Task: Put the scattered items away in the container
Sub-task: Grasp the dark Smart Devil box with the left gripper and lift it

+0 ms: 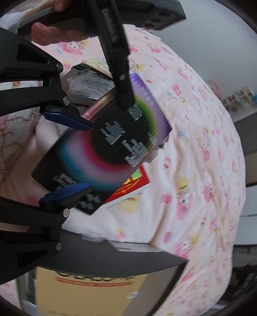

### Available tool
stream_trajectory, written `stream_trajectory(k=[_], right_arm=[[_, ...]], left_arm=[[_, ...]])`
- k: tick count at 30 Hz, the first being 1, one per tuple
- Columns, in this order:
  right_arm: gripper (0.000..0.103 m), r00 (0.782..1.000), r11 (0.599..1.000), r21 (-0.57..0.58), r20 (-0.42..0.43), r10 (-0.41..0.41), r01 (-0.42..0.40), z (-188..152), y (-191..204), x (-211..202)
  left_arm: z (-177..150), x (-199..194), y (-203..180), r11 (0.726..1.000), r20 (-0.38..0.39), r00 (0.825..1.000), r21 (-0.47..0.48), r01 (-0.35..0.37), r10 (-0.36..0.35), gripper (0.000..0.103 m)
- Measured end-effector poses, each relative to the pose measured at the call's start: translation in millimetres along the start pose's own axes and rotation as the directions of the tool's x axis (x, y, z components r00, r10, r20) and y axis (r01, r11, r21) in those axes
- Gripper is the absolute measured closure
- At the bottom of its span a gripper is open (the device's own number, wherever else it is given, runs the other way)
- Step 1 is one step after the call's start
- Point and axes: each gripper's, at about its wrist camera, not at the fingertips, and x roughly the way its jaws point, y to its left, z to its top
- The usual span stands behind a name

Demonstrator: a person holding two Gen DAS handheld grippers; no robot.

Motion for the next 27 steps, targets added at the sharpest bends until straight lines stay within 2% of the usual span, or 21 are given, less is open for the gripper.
stream_trajectory(k=[4,8,9,11,15,18,20,24,26,27], right_arm=[[0.05,0.999,1.0,0.004,0.052,-0.005,0.005,-9.9,0.5,-24.7],[0.047,0.995,0.997,0.003,0.076,0.071,-0.072,-17.0,3.5,-42.7],[0.043,0.992,0.995,0.017,0.083,0.094,-0.096,-18.2,2.7,-46.0],[0.042,0.991,0.994,0.037,0.086,0.101,-0.105,-20.4,-0.2,-48.1],[0.042,0.993,0.998,0.02,0.1,0.062,-0.064,-23.3,3.1,-46.8],[0.041,0.988,0.995,0.007,0.122,0.093,-0.095,-17.8,4.3,-37.1],[0.044,0.983,0.99,0.064,0.138,0.117,-0.127,-17.0,-2.9,-40.7],[0.049,0.966,0.989,0.019,0.219,0.14,-0.147,-28.5,-1.4,-77.0],[0.049,0.957,0.989,0.017,0.258,0.137,-0.146,-35.8,-4.5,-100.3],[0.053,0.953,0.99,0.015,0.274,0.129,-0.139,-40.4,-7.0,-111.6]], left_arm=[[-5.1,-14.0,-29.3,0.998,0.02,1.0,0.054,0.023,-0.024,0.081],[-13.5,-21.0,-65.7,0.992,0.055,0.998,0.124,-0.025,0.018,0.083],[-16.4,-23.4,-73.6,0.99,0.062,0.998,0.14,-0.027,0.019,0.084],[-23.1,-28.1,-88.3,0.985,0.074,0.997,0.17,-0.032,0.02,0.085],[-30.1,-27.2,-109.7,0.971,0.09,0.994,0.227,-0.075,0.056,0.085],[-29.7,-24.5,-119.0,0.965,0.091,0.992,0.243,-0.102,0.082,0.085],[-32.9,-28.3,-126.6,0.96,0.09,0.993,0.262,-0.097,0.076,0.085],[-51.9,-39.7,-156.2,0.943,0.095,0.995,0.327,-0.068,0.039,0.085],[-63.5,-42.5,-178.9,0.926,0.092,0.996,0.374,-0.054,0.021,0.084],[-71.7,-43.7,-191.6,0.914,0.097,0.995,0.402,-0.062,0.025,0.083]])
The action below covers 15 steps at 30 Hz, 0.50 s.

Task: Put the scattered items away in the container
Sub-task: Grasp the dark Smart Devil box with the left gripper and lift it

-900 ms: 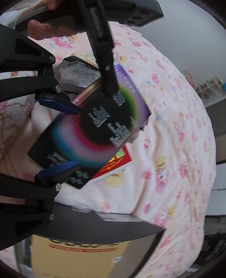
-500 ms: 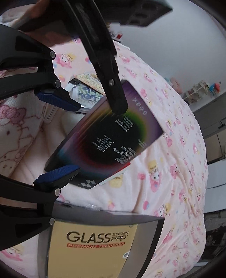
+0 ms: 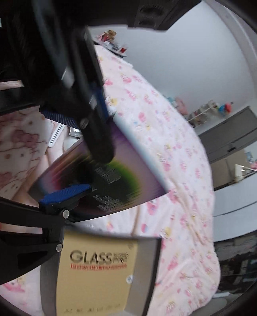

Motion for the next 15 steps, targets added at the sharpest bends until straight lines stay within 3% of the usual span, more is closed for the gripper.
stream_trajectory(k=[5,9,10,11,15], right_arm=[[0.054,0.999,0.996,0.092,0.046,0.001,-0.005,-37.2,-22.0,-55.7],[0.054,0.999,0.984,0.175,0.023,-0.038,0.034,-70.3,-50.8,-84.9],[0.054,0.998,0.981,0.18,0.011,-0.069,0.066,-79.6,-60.7,-91.6],[0.054,0.996,0.978,0.192,0.001,-0.089,0.087,-86.8,-66.8,-95.9],[0.054,0.991,0.951,0.279,-0.014,-0.133,0.131,-110.1,-100.3,-115.8]], left_arm=[[-27.7,-2.2,-77.5,0.991,0.022,0.999,0.126,-0.044,0.042,0.075],[-51.6,14.5,-114.7,0.975,-0.012,0.994,0.199,-0.1,0.104,0.074],[-56.3,17.5,-120.0,0.974,-0.021,0.994,0.204,-0.101,0.107,0.078],[-61.3,20.0,-126.2,0.973,-0.029,0.995,0.213,-0.089,0.097,0.1],[-74.8,32.6,-147.6,0.97,-0.046,0.994,0.228,-0.085,0.098,0.1]])
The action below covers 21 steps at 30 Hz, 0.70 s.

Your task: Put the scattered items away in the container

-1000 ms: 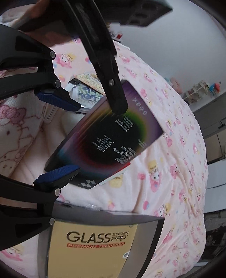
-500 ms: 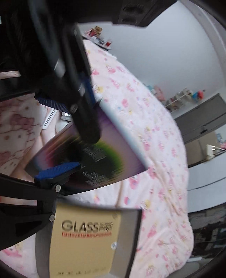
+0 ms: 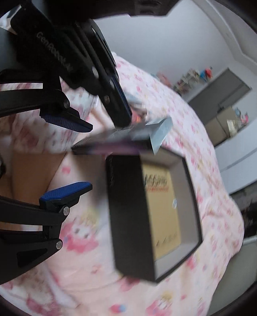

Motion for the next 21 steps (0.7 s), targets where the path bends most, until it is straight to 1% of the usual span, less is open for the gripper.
stream_trajectory(k=[1,2,4,6,7,10,12,13,15,16,17,18,19,21], right_arm=[[0.054,0.999,1.0,0.007,0.011,-0.03,0.03,-1.3,-5.6,-2.5],[0.054,0.999,0.999,0.008,0.02,-0.037,0.037,-2.9,-9.1,-5.5],[0.054,1.0,0.999,0.032,0.025,-0.018,0.018,-1.9,-16.3,-8.0],[0.054,0.999,0.999,0.046,0.034,-0.009,0.007,0.4,-19.1,-7.4],[0.054,0.999,0.999,0.043,0.034,-0.011,0.009,0.4,-18.3,-6.9],[0.052,1.0,1.0,0.022,0.015,-0.002,0.002,3.9,-20.0,7.3],[0.052,1.0,1.0,0.004,-0.004,0.003,-0.003,3.5,-19.2,17.3],[0.052,1.0,1.0,-0.005,0.001,-0.013,0.013,5.6,-18.5,24.9],[0.052,0.998,0.998,0.013,0.032,-0.058,0.058,11.9,-21.4,32.1],[0.052,0.998,0.998,0.026,0.033,-0.054,0.053,16.9,-22.3,37.2],[0.052,0.999,0.999,0.033,0.023,-0.03,0.029,21.5,-22.5,43.8],[0.052,1.0,0.999,0.033,0.008,-0.01,0.009,24.9,-21.3,49.9],[0.052,1.0,1.0,0.023,-0.01,0.001,0.0,27.6,-17.8,58.5],[0.052,1.0,1.0,-0.001,-0.029,-0.004,0.004,30.1,-11.7,70.7]], left_arm=[[-0.6,3.3,-2.2,1.0,-0.008,1.0,-0.005,0.009,-0.009,0.1],[-0.1,6.3,-2.2,1.0,-0.013,1.0,-0.015,0.014,-0.014,0.1],[1.4,5.1,2.4,0.998,-0.006,0.999,-0.037,0.051,-0.051,0.099],[5.3,-2.3,15.6,0.992,0.02,0.995,-0.078,0.101,-0.1,0.096],[7.7,-7.1,24.7,0.989,0.04,0.993,-0.098,0.11,-0.107,0.094],[12.2,-16.7,53.1,0.983,0.083,0.993,-0.158,0.098,-0.085,0.084],[11.8,-14.2,79.7,0.968,0.082,0.994,-0.233,0.089,-0.071,0.068],[8.7,-10.1,92.4,0.957,0.076,0.995,-0.277,0.086,-0.067,0.068],[1.9,2.9,117.6,0.931,0.059,0.997,-0.359,0.074,-0.056,0.068],[0.2,9.8,127.4,0.919,0.054,0.997,-0.388,0.07,-0.053,0.068],[-0.8,19.0,137.7,0.906,0.048,0.997,-0.416,0.078,-0.064,0.068],[-1.9,25.2,143.3,0.898,0.045,0.996,-0.431,0.087,-0.074,0.068],[-3.0,31.8,149.8,0.89,0.042,0.995,-0.446,0.099,-0.09,0.068],[-1.0,45.6,158.0,0.871,0.03,0.99,-0.472,0.138,-0.14,0.068]])
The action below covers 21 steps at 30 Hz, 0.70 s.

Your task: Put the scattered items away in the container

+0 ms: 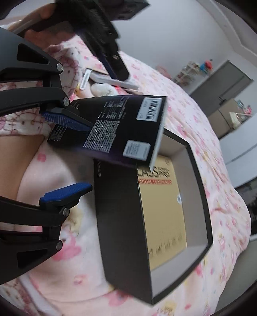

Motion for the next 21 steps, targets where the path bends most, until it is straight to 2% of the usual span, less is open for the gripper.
stream_trajectory(k=[2,4,7,9,11,13,15,19,21], right_arm=[[0.053,0.999,1.0,0.028,0.036,-0.012,0.011,3.1,-0.1,2.8],[0.053,0.989,0.992,0.128,0.142,-0.04,0.022,5.8,-11.9,-12.3],[0.053,0.978,0.986,0.161,0.196,-0.066,0.034,14.9,-21.4,-25.7],[0.053,0.985,0.987,0.162,0.164,-0.044,0.017,19.7,-25.9,-21.2],[0.053,0.995,0.984,0.168,0.097,0.034,-0.05,23.9,-33.5,-7.3],[0.053,0.989,0.972,0.187,0.064,0.135,-0.144,29.0,-38.1,7.9],[0.054,0.978,0.962,0.179,0.079,0.194,-0.205,30.3,-40.3,11.1],[0.057,0.981,0.966,0.177,0.081,0.179,-0.191,35.9,-35.2,10.1],[0.059,0.979,0.968,0.166,0.109,0.173,-0.189,33.1,-33.9,0.2]], left_arm=[[3.8,8.6,2.0,0.999,-0.015,0.999,-0.004,0.035,-0.035,0.068],[7.6,11.2,5.1,0.997,-0.013,0.997,-0.007,0.081,-0.081,0.068],[13.8,12.6,8.1,0.983,0.01,0.983,-0.027,0.183,-0.182,0.068],[20.0,14.4,4.7,0.97,0.017,0.971,-0.038,0.24,-0.239,0.068],[24.0,17.7,-2.7,0.963,0.014,0.964,-0.022,0.267,-0.267,0.065],[25.5,22.9,-13.9,0.967,-0.006,0.967,0.016,0.256,-0.256,0.061],[23.1,30.6,-24.0,0.97,-0.033,0.971,0.044,0.239,-0.238,0.06],[17.4,22.1,-40.2,0.968,-0.007,0.975,0.12,0.22,-0.221,0.06],[16.8,14.5,-45.6,0.954,-0.002,0.959,0.1,0.282,-0.283,0.06]])
